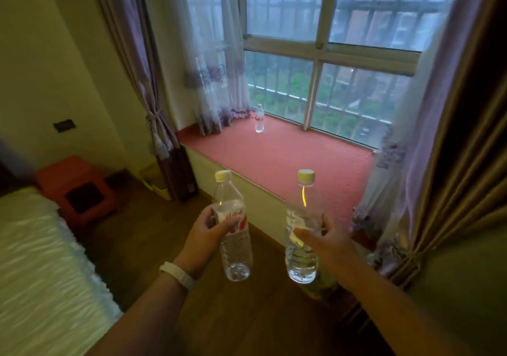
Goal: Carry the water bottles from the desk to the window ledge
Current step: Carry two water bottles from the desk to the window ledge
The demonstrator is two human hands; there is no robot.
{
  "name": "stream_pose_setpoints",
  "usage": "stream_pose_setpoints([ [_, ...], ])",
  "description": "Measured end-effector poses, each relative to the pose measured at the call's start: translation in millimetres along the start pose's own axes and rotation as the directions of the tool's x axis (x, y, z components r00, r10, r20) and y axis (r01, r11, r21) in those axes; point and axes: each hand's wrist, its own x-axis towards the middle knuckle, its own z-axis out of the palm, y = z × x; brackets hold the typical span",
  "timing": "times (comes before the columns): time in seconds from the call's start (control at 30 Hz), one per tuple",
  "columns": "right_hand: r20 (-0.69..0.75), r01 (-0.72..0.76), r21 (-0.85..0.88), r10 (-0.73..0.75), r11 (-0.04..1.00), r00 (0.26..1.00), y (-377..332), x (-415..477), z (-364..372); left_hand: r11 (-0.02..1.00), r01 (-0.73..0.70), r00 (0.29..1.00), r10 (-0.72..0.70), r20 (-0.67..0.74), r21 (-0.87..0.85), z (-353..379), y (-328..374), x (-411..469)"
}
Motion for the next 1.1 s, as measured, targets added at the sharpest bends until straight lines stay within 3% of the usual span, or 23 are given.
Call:
stream_pose_setpoints([
  [0.47, 0.228, -0.077, 0.090, 0.055, 0.993, 0.972, 13, 242, 41, 0.999, 0.044, 0.971, -0.039, -0.236, 0.014, -15, 14, 178],
  [0.77, 0.270, -0.062, 0.141, 0.022, 0.988, 0.963, -16, 362, 33, 0.996, 0.079, 0.968, -0.067, -0.242, 0.040, 9, 26, 283],
  [1.1, 0.240, -0.111, 0.151, 0.072, 0.982, 0.968, -18, 453, 63, 0.997, 0.068, 0.972, -0.057, -0.229, 0.041, -23, 29, 394],
])
